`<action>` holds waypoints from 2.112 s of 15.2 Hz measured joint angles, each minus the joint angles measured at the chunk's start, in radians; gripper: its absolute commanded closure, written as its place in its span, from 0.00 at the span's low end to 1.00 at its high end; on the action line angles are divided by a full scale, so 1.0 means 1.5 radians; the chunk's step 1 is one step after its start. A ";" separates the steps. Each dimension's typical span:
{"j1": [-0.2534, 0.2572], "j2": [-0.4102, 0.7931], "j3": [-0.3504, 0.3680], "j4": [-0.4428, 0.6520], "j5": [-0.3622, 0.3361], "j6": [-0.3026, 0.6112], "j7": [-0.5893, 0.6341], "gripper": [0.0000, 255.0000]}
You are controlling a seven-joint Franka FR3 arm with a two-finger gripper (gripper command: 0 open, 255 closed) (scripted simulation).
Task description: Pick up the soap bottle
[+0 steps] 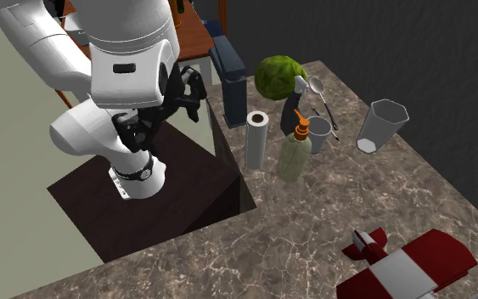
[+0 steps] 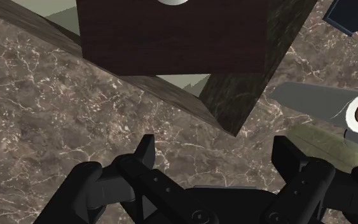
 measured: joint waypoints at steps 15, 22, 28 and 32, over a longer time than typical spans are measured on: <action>0.041 0.125 0.199 0.005 0.081 0.176 0.203 0.00; 0.042 0.251 0.306 0.069 0.067 0.263 0.323 0.00; 0.040 0.354 0.374 0.116 0.022 0.324 0.412 0.00; 0.041 0.363 0.380 0.088 0.019 0.361 0.418 0.00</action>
